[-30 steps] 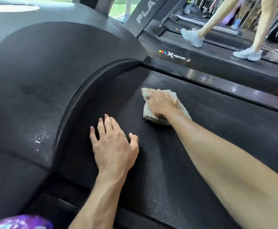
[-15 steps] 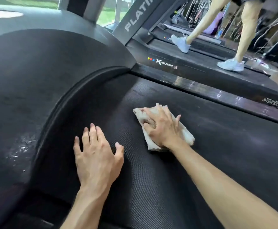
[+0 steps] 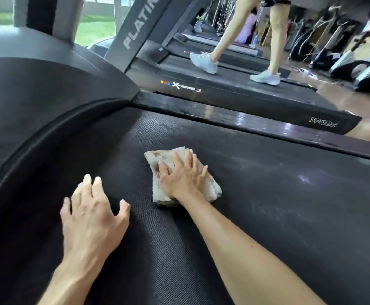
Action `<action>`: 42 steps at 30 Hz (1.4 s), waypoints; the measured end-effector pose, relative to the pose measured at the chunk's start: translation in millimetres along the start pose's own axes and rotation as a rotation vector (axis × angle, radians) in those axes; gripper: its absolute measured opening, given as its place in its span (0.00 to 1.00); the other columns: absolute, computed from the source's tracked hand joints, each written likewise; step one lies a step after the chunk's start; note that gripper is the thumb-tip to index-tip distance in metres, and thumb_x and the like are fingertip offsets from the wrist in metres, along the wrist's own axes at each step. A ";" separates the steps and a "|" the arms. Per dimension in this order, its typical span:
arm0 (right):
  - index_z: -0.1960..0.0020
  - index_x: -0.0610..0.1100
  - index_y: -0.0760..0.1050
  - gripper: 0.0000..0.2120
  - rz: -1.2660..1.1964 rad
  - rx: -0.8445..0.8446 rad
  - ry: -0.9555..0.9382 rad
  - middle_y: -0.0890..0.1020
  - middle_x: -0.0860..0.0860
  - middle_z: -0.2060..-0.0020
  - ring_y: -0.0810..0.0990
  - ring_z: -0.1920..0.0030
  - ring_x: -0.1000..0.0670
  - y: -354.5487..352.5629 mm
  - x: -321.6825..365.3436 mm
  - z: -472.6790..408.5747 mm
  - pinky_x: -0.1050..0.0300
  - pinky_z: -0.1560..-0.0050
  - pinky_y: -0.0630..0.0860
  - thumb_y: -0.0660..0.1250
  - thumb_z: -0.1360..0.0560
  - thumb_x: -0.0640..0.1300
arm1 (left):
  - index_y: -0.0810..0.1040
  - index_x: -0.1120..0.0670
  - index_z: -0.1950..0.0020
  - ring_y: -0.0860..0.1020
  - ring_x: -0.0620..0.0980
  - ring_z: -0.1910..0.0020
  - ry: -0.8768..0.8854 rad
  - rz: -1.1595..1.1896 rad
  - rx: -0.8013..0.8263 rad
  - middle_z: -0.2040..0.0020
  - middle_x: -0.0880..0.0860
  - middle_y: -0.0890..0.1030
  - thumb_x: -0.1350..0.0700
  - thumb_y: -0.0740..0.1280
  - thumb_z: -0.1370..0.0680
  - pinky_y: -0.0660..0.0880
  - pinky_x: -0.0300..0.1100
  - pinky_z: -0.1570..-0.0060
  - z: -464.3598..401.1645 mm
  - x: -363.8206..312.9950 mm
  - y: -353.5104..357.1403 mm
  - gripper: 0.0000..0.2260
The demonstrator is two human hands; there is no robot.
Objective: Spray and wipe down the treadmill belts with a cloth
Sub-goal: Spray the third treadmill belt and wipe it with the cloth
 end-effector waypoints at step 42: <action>0.16 0.54 0.50 0.35 0.064 0.105 -0.228 0.47 0.53 0.16 0.42 0.17 0.52 5.3 50.8 -123.0 0.38 0.20 0.38 0.53 0.19 0.64 | 0.50 0.47 0.16 0.43 0.44 0.18 0.184 -0.133 0.050 0.16 0.48 0.47 0.34 0.38 0.24 0.42 0.51 0.20 -40.5 -16.2 41.7 0.38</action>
Point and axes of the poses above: each hand's wrist, its own z-axis away from the middle knuckle, its own y-axis out of the palm, x = y × z, the point moved 5 cm from there along -z, towards the middle knuckle
